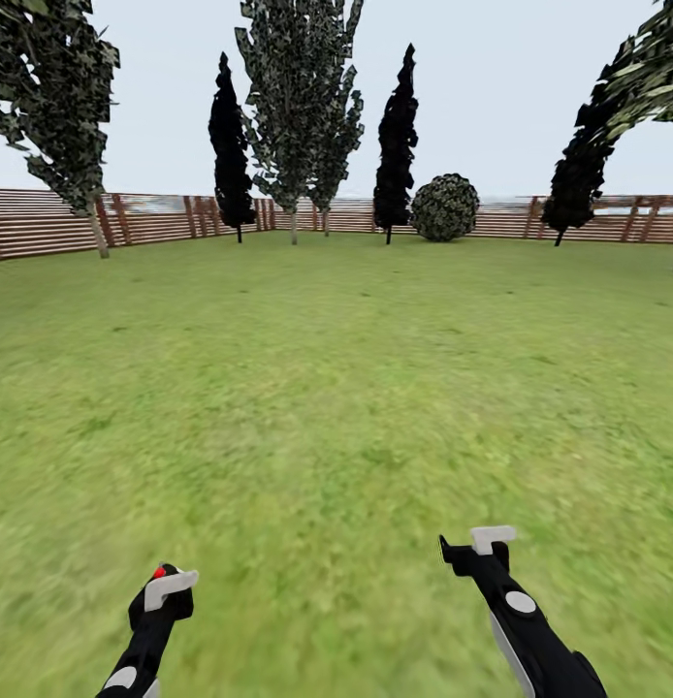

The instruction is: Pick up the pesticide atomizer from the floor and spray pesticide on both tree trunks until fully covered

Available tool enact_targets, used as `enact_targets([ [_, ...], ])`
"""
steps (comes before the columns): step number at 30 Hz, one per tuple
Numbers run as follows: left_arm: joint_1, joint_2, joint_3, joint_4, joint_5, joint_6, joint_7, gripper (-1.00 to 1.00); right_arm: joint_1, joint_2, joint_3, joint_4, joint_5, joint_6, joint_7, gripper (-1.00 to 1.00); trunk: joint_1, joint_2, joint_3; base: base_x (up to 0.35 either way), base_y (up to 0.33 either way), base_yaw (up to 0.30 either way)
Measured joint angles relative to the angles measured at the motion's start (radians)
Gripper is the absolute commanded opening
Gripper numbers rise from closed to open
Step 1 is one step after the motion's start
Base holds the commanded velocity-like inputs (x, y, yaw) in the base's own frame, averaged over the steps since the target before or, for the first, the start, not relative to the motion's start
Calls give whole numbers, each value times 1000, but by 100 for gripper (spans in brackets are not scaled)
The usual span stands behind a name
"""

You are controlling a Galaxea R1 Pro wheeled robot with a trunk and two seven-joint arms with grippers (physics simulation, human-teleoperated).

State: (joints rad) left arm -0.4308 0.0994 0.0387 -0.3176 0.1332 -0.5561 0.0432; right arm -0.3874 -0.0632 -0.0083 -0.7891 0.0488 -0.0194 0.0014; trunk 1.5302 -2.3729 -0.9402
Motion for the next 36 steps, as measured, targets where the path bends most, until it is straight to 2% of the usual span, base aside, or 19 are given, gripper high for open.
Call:
enact_targets([
  [9,0,0,0,0,0,1,0,-100,0,0,0,0,0,0,0,100,0,0,0,339,0,-95],
  [36,0,0,0,0,0,1,-1,-100,0,0,0,4,1,0,0,100,0,0,0,340,0,-265],
])
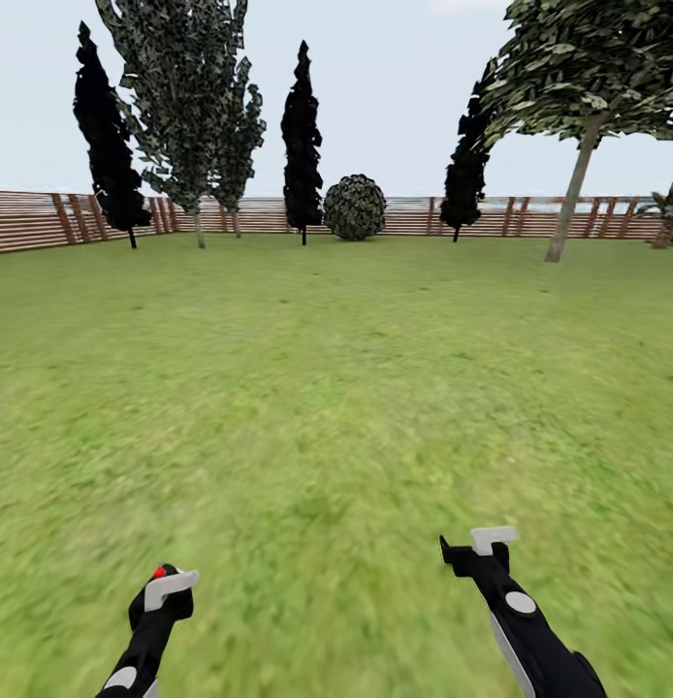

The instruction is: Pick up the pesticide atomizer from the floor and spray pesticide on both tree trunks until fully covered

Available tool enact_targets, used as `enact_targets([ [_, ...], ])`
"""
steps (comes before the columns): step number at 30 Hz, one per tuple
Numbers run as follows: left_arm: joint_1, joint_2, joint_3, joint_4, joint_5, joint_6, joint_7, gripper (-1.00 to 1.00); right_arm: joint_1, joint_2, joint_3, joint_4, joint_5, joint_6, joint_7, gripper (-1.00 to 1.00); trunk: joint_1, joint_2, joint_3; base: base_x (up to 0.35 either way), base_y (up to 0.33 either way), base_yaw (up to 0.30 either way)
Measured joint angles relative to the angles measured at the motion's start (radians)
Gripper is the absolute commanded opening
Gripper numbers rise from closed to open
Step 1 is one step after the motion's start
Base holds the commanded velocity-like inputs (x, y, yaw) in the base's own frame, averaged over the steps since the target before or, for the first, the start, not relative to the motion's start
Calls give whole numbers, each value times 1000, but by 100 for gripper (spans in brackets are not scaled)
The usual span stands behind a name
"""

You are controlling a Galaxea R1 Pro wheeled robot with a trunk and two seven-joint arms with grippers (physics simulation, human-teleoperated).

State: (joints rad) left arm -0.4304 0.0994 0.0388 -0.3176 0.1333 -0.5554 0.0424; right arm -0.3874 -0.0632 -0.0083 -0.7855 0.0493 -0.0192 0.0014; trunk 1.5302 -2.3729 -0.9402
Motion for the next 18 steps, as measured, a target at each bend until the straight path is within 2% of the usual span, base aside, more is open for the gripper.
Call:
enact_targets([
  [18,0,0,0,0,0,0,1,-100,0,0,0,1,-1,0,0,100,0,0,0,340,0,-267],
])
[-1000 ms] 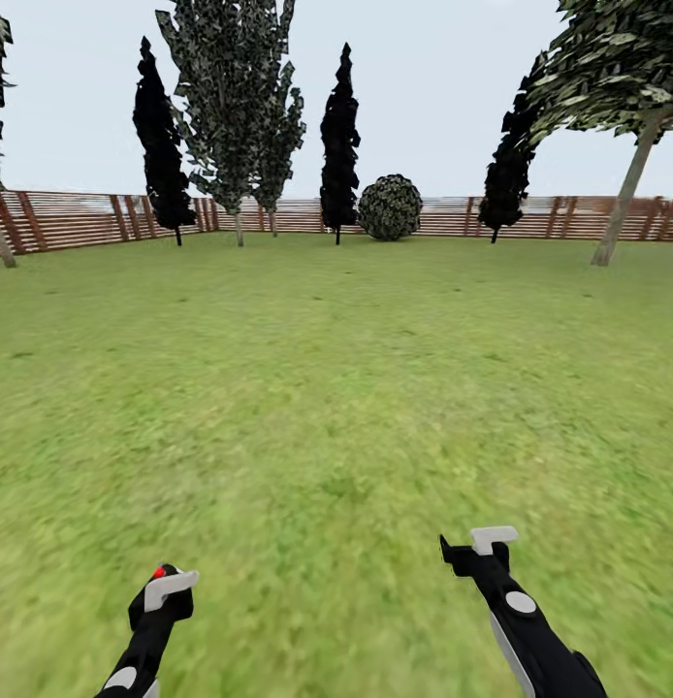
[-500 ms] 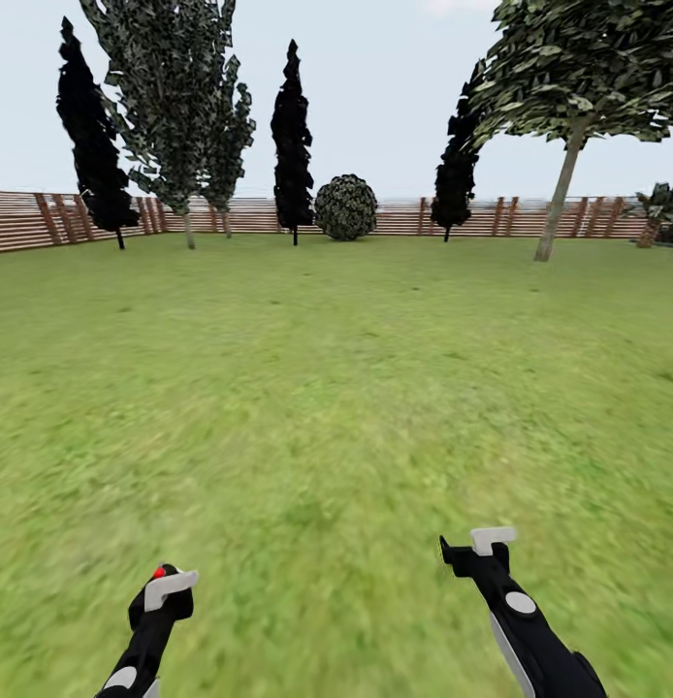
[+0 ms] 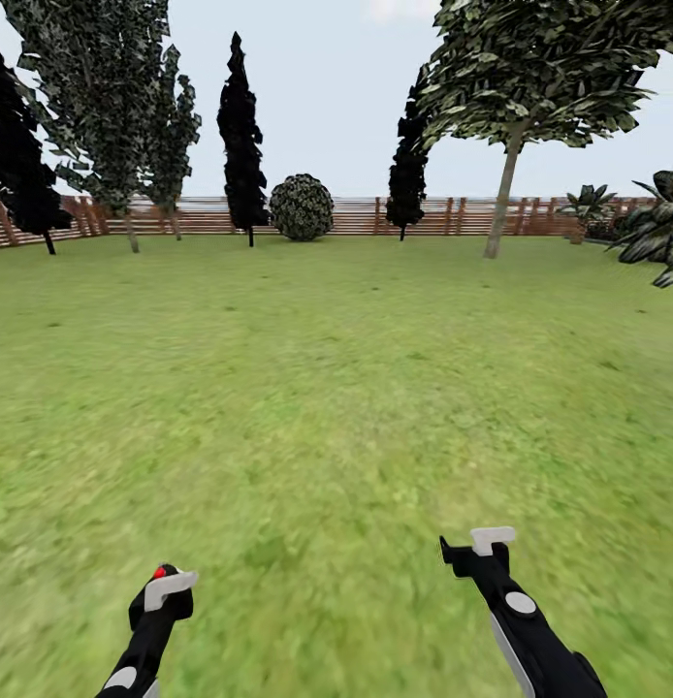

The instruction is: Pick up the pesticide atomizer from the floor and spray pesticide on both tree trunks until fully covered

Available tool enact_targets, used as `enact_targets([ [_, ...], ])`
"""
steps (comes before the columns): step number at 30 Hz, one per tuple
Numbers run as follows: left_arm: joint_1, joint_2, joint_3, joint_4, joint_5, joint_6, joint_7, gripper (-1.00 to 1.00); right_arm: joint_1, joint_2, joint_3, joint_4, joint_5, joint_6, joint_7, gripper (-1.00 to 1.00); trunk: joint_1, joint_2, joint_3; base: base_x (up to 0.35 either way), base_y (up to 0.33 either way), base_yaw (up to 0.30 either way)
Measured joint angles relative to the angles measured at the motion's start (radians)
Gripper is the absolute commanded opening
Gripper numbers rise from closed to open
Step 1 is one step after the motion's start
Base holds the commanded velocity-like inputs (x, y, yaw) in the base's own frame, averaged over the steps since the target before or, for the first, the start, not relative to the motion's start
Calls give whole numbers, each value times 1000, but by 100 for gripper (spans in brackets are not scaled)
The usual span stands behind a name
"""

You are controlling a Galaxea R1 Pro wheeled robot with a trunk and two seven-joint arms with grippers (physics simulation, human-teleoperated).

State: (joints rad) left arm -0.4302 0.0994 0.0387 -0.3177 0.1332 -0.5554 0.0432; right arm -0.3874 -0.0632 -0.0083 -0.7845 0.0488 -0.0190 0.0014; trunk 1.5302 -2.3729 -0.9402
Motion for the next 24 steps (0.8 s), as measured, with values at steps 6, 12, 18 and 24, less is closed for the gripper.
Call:
enact_targets([
  [6,0,0,0,0,0,0,0,-100,0,0,0,0,0,0,0,100,0,0,0,340,0,-267],
  [12,0,0,0,0,0,0,0,-100,0,0,0,0,0,0,0,100,0,0,0,340,0,-237],
  [18,1,1,2,1,-1,-1,2,-100,0,-2,-7,-17,-1,-98,-5,100,0,0,0,340,0,-31],
  [24,1,2,1,2,-1,-1,4,-100,0,-7,-49,-240,-5,-350,-7,100,0,0,0,340,0,-2],
])
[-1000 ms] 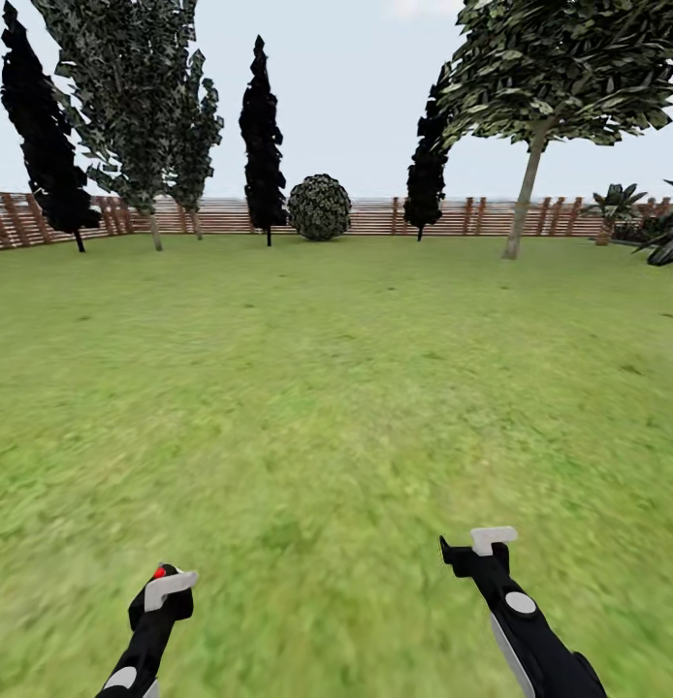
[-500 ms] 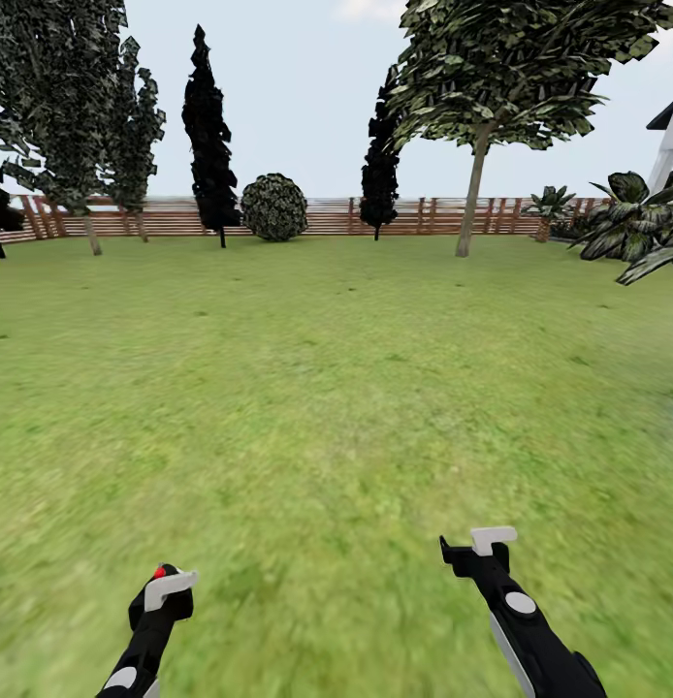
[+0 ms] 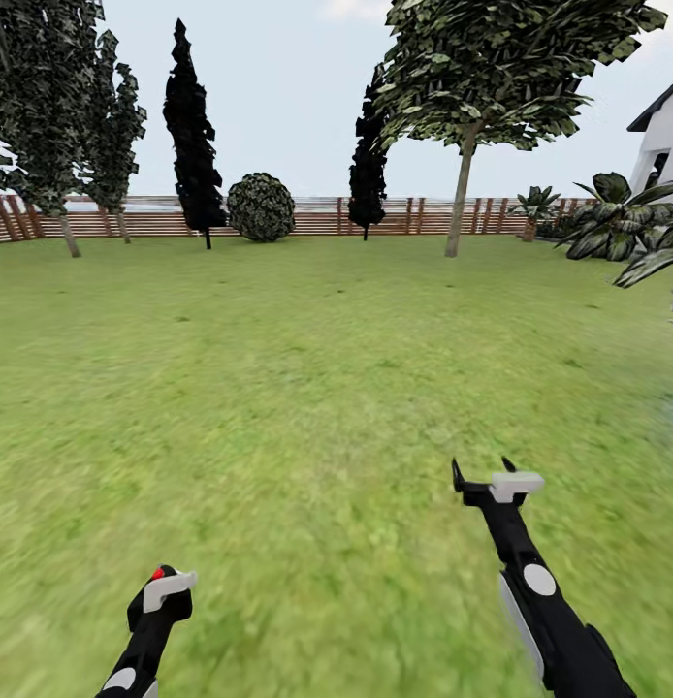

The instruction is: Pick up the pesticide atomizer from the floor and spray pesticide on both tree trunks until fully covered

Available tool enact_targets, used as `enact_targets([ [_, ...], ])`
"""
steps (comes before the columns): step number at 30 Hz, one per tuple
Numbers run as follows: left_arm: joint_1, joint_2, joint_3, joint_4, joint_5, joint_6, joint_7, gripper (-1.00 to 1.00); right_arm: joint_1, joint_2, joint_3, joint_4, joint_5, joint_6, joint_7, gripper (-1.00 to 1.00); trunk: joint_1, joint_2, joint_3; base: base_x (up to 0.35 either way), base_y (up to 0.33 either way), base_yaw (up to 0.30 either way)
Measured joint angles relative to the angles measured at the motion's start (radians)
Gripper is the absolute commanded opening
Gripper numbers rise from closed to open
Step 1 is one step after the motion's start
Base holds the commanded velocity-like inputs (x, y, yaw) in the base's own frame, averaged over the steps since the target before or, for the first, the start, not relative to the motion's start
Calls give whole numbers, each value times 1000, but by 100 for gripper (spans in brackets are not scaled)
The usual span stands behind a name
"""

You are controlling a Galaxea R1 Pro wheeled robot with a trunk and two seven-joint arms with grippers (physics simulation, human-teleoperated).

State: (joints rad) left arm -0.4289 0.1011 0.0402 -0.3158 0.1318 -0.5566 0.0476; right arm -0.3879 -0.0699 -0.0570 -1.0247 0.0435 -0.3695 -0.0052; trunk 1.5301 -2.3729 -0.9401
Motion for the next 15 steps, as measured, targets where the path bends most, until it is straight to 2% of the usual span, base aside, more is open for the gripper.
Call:
enact_targets([
  [3,0,0,-1,1,0,0,-1,-100,0,5,-34,-151,-1,-34,1,100,0,0,0,340,0,0],
  [4,0,0,-1,1,0,0,-1,-100,0,6,-45,-259,-2,-42,0,100,0,0,0,340,0,0],
  [5,0,0,-1,1,0,0,-1,-100,1,6,-49,-309,-2,-44,0,100,0,0,0,339,0,0],
  [7,0,0,-1,1,0,0,-3,-100,19,7,-52,-331,-2,-45,0,100,0,0,0,339,0,0],
  [10,0,0,-2,2,0,0,-7,-100,91,9,-53,-194,-4,-67,0,100,0,0,0,339,0,0],
  [13,0,-4,-2,25,1,-4,-11,-100,127,11,-52,131,-6,-345,0,100,0,0,0,340,0,0],
  [14,0,-5,-2,31,2,-5,-11,-100,132,16,-50,279,-5,-502,1,100,0,0,0,340,0,0],
  [15,0,-6,-2,34,2,-5,-11,-100,134,21,-49,390,-5,-603,1,100,0,0,0,340,0,0],
])
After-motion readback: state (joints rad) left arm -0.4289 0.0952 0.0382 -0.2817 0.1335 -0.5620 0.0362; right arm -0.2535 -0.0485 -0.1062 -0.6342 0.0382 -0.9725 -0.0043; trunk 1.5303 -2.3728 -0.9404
